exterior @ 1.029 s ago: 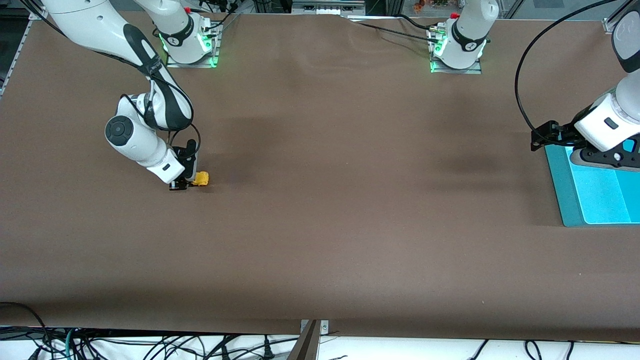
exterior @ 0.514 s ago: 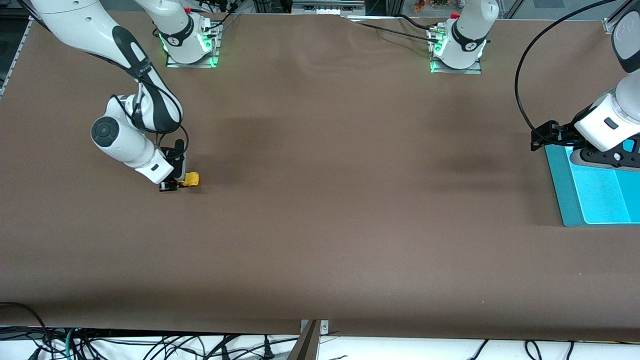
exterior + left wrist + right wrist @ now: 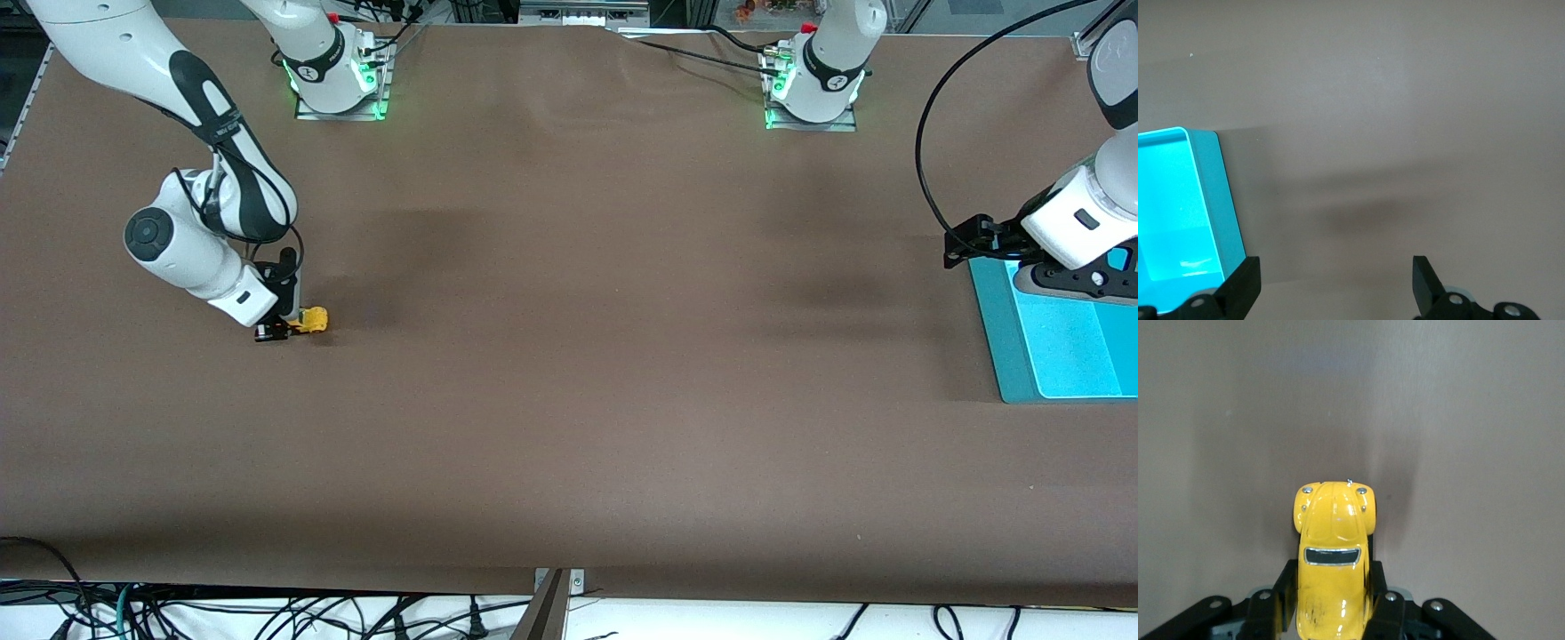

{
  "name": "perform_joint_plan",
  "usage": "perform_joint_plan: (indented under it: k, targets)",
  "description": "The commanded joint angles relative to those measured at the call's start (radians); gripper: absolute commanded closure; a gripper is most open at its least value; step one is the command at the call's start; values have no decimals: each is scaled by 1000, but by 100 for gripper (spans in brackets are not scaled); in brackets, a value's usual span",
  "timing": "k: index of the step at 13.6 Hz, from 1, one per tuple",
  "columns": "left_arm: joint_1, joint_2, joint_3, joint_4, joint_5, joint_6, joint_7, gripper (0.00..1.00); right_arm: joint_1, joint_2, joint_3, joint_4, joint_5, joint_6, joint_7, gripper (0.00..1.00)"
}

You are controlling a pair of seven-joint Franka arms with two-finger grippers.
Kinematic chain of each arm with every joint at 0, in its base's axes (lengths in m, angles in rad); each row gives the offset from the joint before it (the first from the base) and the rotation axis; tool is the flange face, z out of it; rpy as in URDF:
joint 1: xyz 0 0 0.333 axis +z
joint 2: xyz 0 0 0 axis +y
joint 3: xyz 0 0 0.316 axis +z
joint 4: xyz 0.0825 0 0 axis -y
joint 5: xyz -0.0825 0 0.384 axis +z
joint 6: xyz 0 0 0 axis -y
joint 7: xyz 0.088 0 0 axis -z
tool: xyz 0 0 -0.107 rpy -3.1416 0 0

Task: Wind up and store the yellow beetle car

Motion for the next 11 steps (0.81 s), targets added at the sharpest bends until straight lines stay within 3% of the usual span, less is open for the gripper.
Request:
perform_joint_plan:
  k: [1, 11]
  targets:
    - [6, 15, -5, 34, 14, -28, 3, 0, -59, 52, 7, 4, 4, 19, -85, 86]
    - [6, 15, -5, 34, 14, -28, 3, 0, -174, 57, 6, 16, 4, 13, -246, 86]
